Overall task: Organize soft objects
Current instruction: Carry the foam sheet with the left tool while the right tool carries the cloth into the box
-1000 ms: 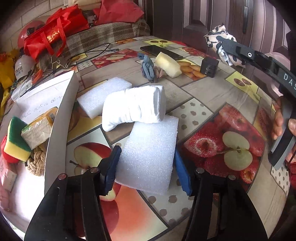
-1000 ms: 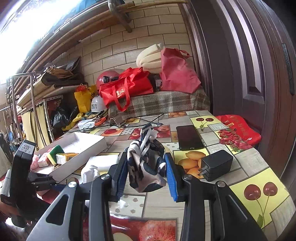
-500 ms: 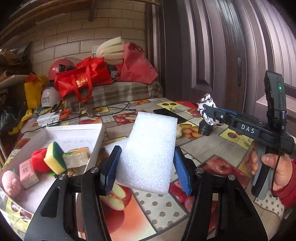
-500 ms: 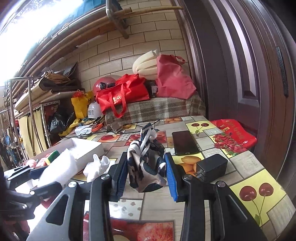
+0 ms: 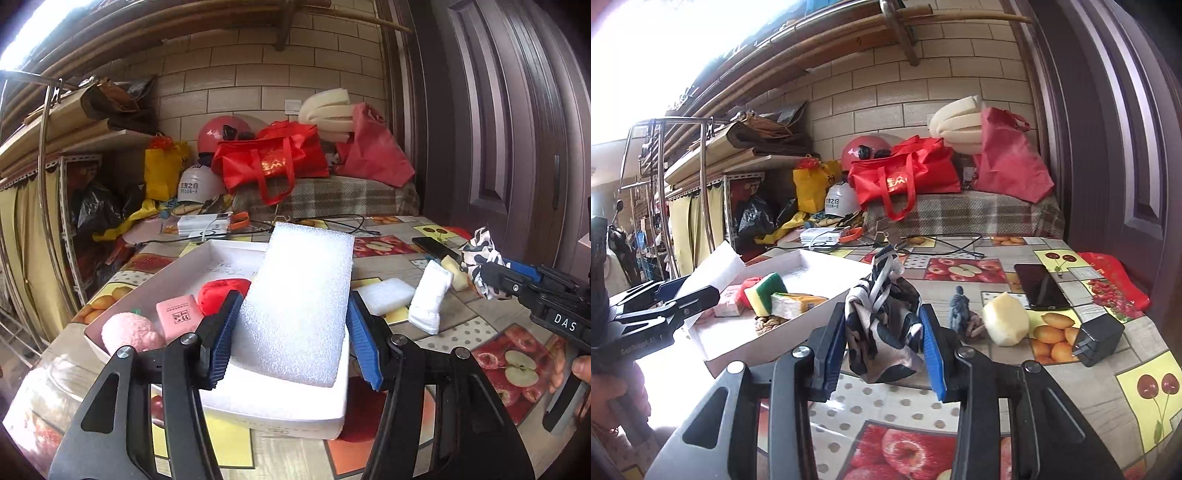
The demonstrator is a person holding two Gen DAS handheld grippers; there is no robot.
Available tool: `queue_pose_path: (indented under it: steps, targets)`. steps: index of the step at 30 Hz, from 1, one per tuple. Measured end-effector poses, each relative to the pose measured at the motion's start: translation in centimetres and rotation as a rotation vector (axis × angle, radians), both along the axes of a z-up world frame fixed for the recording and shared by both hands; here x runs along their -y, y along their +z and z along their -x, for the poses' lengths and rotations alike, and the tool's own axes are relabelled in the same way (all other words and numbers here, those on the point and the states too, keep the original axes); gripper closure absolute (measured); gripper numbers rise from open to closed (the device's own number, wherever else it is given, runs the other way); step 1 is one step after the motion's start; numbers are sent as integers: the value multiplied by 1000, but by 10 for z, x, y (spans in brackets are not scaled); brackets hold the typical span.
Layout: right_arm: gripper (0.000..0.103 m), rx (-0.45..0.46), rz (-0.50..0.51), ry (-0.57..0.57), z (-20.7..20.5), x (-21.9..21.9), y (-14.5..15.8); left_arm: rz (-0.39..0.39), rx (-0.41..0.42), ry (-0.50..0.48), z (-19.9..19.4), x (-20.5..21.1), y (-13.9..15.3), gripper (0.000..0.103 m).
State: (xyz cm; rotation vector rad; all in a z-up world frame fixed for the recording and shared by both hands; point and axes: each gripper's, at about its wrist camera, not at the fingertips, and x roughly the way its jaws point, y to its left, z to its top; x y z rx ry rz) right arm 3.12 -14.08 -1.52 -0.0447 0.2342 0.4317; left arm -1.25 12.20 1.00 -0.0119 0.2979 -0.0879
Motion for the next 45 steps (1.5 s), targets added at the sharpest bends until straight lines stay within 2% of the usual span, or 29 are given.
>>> queue_pose_path:
  steps: [10,16,27,36,37,38,39,40,41,43,45]
  targets:
    - [65,-10,47,86,-10,-57,-3,33,2,117,-13,-52,-6,46]
    - [65,-15,45,105,-23,-78,-2,9,0,139,-29,-61,-6,46]
    - [65,-15,65,110,-71,-123,2,24,-1,185,-72,-85,-5,46]
    - [64,-56,101,105,-116,-147,1,50,-88,169,-100,-97,-10,45]
    - [62,-67,112,112,-118,-150,0,50,-86,181,-100,-97,-10,42]
    - [62,-75,123,110,-120,-153,-1,47,-79,197,-98,-97,-10,30]
    - [57,-77,131,100,-120,-154,-1,43,-72,211,-97,-97,-9,19]
    - [43,-73,135,92,-119,-155,-1,35,-68,214,-96,-95,-9,0]
    - [25,-66,136,87,-118,-155,-1,25,-63,217,-96,-94,-8,0]
    - [9,-48,134,85,-114,-154,1,6,-55,219,-95,-90,-8,0]
    - [5,-44,132,79,-114,-154,1,7,-44,226,-94,-92,-8,0]
